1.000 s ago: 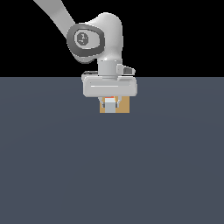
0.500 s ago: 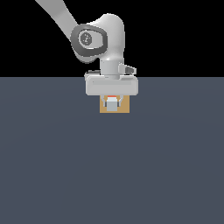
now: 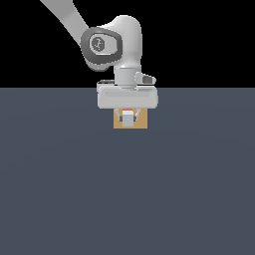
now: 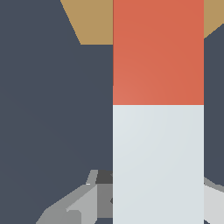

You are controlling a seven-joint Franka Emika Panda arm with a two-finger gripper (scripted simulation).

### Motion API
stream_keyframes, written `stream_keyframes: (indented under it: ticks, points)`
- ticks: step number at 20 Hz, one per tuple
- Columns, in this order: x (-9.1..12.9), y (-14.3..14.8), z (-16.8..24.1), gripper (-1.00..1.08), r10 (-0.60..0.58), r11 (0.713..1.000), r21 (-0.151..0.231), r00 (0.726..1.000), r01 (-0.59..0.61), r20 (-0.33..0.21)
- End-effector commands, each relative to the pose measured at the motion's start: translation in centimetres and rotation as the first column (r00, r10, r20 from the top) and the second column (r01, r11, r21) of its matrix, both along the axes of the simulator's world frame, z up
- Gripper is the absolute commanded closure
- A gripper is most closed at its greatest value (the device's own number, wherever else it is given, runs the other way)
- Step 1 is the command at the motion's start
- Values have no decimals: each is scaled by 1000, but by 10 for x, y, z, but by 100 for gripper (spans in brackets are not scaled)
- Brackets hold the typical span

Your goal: Insert the peg into the horizontal hole in a box.

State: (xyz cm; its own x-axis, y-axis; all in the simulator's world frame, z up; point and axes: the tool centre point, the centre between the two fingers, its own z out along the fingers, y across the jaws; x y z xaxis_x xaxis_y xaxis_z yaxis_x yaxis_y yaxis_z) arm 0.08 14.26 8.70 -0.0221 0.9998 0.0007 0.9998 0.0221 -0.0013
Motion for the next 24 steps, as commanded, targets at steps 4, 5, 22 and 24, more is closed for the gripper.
stream_keyframes:
  ticks: [4,5,22,24]
  points:
    - [0,6,0,108,0,1000,0,1000,0,1]
    - [-1,10,0,108,0,1000,0,1000,0,1]
    - [-1,91,2,108,0,1000,1,1000,0,3]
    - [-1,90,2,108,0,1000,1,1000,0,3]
